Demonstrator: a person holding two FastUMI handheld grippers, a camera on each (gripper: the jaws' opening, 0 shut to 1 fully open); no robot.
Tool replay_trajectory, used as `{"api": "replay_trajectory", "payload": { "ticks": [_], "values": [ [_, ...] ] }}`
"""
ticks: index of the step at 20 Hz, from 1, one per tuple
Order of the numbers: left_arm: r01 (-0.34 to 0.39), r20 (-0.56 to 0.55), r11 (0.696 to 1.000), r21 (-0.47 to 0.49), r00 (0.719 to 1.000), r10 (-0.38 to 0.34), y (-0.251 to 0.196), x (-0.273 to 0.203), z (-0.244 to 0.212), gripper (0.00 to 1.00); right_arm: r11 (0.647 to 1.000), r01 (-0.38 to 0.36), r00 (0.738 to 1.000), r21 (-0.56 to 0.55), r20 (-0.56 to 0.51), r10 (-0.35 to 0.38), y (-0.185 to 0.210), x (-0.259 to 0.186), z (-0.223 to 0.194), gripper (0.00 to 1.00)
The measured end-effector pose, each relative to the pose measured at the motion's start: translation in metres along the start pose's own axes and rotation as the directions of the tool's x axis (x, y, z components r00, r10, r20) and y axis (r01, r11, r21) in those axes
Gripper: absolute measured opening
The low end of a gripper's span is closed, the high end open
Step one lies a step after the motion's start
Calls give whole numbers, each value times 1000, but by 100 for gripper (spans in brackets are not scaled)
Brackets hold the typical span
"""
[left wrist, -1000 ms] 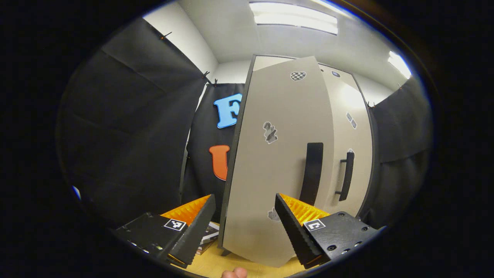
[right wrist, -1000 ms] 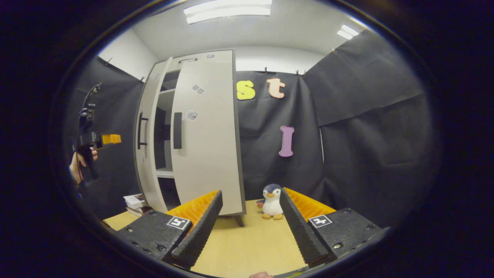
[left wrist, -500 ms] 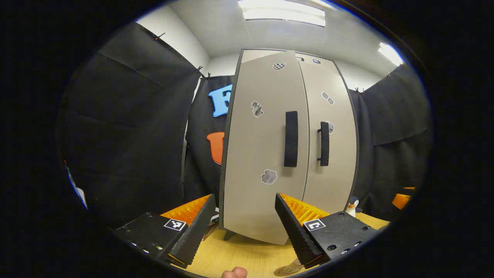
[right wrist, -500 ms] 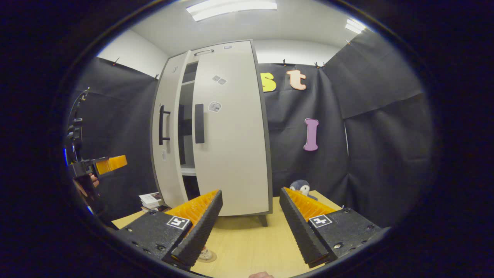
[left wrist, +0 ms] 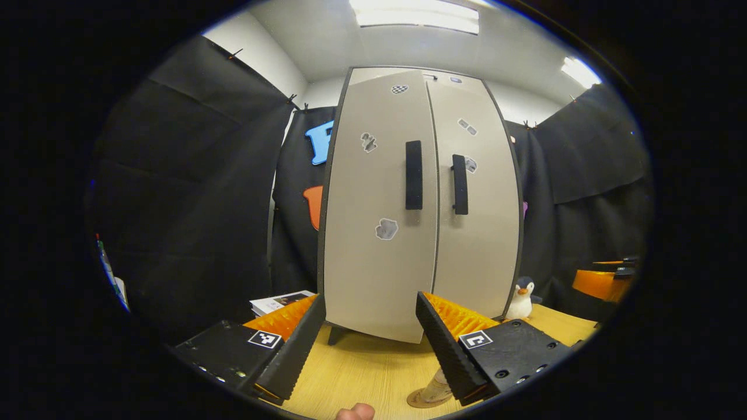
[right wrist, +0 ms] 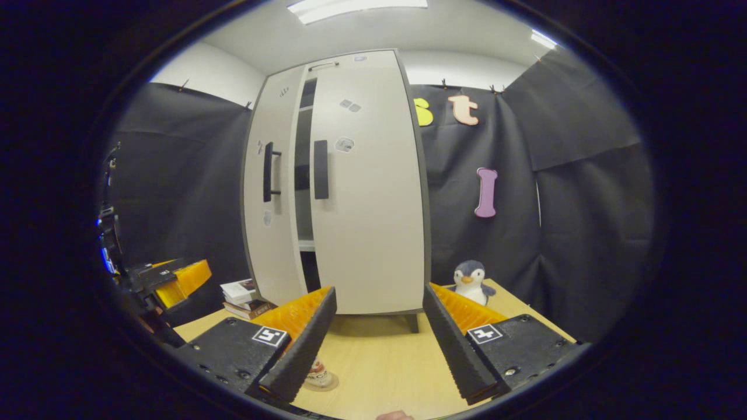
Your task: Grasp the bottle in the cabinet with the left hand and place it on the coaster, then close the right door with the right hand and the left door with the left hand.
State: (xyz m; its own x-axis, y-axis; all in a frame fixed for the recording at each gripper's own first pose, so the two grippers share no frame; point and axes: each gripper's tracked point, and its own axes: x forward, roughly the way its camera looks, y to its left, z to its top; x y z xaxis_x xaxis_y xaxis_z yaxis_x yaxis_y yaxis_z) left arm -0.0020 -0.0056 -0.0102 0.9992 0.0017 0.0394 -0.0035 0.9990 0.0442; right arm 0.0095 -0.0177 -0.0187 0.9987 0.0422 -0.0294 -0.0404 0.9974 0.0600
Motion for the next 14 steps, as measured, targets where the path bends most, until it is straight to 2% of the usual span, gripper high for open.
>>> {"api": "replay_trajectory", "payload": {
  "ticks": [1, 2, 3, 4, 5, 14],
  "values": [
    [16, 4, 1000, 12, 1000, -16, -5, -1, -1, 94, 1000, 0, 1000, 4, -7, 0, 0, 0, -2, 94],
    [31, 10, 999, 23, 999, -31, -9, -1, -1, 94, 1000, -4, 1000, 8, -12, 4, 2, 1, -3, 97],
    [48, 15, 998, 28, 999, -49, -13, 0, 1, 90, 1000, -7, 1000, 9, -16, 7, 4, 2, -4, 94],
    [64, 21, 997, 31, 998, -65, -18, 0, 4, 95, 1000, -6, 1000, 7, -19, 6, 5, 3, -4, 94],
    [73, 25, 997, 35, 997, -74, -20, 1, 5, 95, 1000, -3, 1000, 5, -17, 3, 4, 3, -4, 97],
    [101, 22, 995, 21, 995, -102, -27, 5, 5, 95, 1000, 17, 1000, 18, -15, -17, 0, 7, -4, 94]
  ]
}}
